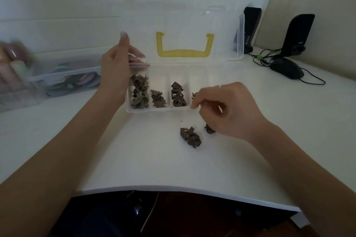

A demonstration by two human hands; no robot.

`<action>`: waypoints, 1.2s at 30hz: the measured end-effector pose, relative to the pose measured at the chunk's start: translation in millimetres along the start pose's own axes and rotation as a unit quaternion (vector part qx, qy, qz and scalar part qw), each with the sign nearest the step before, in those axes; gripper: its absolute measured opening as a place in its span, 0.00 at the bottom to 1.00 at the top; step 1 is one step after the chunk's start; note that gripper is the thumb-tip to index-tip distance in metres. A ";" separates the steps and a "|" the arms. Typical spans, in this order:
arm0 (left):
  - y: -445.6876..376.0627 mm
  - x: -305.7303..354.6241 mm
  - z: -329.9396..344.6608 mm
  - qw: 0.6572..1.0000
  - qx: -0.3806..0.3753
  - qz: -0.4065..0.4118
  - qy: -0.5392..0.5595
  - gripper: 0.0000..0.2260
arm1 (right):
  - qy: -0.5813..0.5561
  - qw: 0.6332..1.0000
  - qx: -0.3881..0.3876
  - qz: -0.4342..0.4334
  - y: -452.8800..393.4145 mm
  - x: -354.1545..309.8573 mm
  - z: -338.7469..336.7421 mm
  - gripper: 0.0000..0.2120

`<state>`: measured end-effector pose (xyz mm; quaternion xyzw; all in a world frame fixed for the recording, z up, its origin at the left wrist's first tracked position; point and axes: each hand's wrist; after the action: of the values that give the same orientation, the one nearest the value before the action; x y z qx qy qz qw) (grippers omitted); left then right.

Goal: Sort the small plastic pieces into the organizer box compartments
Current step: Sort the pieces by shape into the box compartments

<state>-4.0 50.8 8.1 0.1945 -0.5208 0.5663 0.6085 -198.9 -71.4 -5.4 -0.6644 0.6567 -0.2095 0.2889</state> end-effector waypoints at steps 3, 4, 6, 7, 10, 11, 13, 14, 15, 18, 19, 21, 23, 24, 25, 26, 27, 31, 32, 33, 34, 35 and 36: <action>0.2 0.0 -1.2 1.000 -0.005 -0.005 0.005 0.23 | 0.087 0.986 -0.133 -0.051 1.9 -11.0 1.8 0.12; 0.2 -0.3 -1.6 1.000 -0.005 -0.005 0.005 0.23 | 0.120 0.972 -0.189 -0.065 1.6 -14.8 3.6 0.15; 0.5 -0.6 -1.0 1.000 -0.005 -0.001 0.000 0.23 | 0.152 0.952 -0.256 -0.074 0.7 -17.9 7.6 0.19; 0.6 -0.4 -0.4 1.000 -0.005 0.001 -0.002 0.23 | 0.146 0.952 -0.260 -0.073 0.5 -17.4 9.9 0.18; -0.6 -0.4 -0.4 1.000 -0.004 -0.002 0.003 0.22 | 0.115 0.961 -0.243 -0.064 0.1 -17.5 12.5 0.12; -0.8 -0.5 -0.8 1.000 -0.004 -0.005 0.006 0.22 | 0.106 0.964 -0.235 -0.061 0.3 -17.9 12.2 0.11; -1.3 -1.1 -1.6 1.000 -0.006 -0.007 0.005 0.22 | 0.095 0.971 -0.212 -0.059 0.7 -19.6 11.3 0.12; -1.2 -1.2 -1.8 1.000 -0.006 -0.006 0.003 0.23 | 0.092 0.974 -0.201 -0.058 0.8 -20.4 11.0 0.12; -0.7 -1.3 -1.6 1.000 -0.007 -0.005 0.002 0.23 | 0.092 0.976 -0.190 -0.058 1.3 -20.4 10.8 0.12; 0.1 -0.8 -0.9 1.000 -0.006 -0.003 0.006 0.22 | 0.092 0.983 -0.152 -0.044 1.3 -19.0 9.9 0.10; 0.2 -0.6 -0.6 1.000 -0.005 -0.003 0.007 0.22 | 0.086 0.985 -0.146 -0.036 1.2 -18.6 9.7 0.10; 0.1 -0.9 -0.4 1.000 -0.007 -0.005 0.007 0.22 | 0.069 0.989 -0.131 -0.022 0.7 -18.2 10.4 0.10; -0.3 -1.2 -0.5 1.000 -0.011 -0.007 0.009 0.23 | 0.041 0.994 -0.104 -0.004 -1.0 -18.7 10.3 0.09; -0.8 -1.5 -0.6 1.000 -0.011 -0.008 0.012 0.23 | 0.024 0.996 -0.086 0.005 -1.5 -18.6 9.9 0.09; -1.3 -1.8 -0.5 1.000 -0.012 -0.009 0.016 0.23 | 0.009 0.998 -0.068 0.014 -1.7 -18.3 9.2 0.09; -1.7 -2.0 -0.5 1.000 -0.013 -0.009 0.021 0.23 | 0.002 0.999 -0.049 0.022 -2.1 -18.0 8.9 0.08; -1.8 -2.4 -0.4 1.000 -0.017 -0.009 0.023 0.23 | 0.001 0.999 -0.029 0.035 -2.9 -17.6 9.0 0.09; -1.2 -3.9 1.1 0.999 -0.025 -0.013 0.018 0.23 | 0.032 0.992 0.087 0.086 -17.8 -15.8 18.8 0.13; -0.9 -4.0 1.2 0.999 -0.025 -0.014 0.017 0.23 | 0.072 0.990 0.107 0.064 -22.1 -14.6 24.2 0.10; -0.7 -4.1 1.5 0.999 -0.025 -0.014 0.017 0.23 | 0.115 0.987 0.108 0.040 -25.1 -12.0 30.1 0.05; -0.3 -3.9 1.4 0.999 -0.024 -0.013 0.017 0.23 | 0.150 0.983 0.099 0.026 -26.8 -8.2 35.5 0.02; -0.1 -3.7 1.3 1.000 -0.023 -0.012 0.015 0.23 | 0.172 0.981 0.089 0.025 -26.9 -5.0 39.4 0.03; 0.1 -3.7 1.1 1.000 -0.023 -0.011 0.013 0.23 | 0.181 0.980 0.084 0.029 -25.1 -2.5 42.0 0.05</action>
<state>-3.8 48.1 5.3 0.1787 -0.5231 0.5503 0.6258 -152.5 -65.1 -20.0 -0.5698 0.6968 -0.3722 0.2264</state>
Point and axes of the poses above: each hand's wrist, its own y-axis away from the middle knuckle, its own z-axis out of the palm, x = y × z, and after that the axes turned 12 degrees about y, right-handed
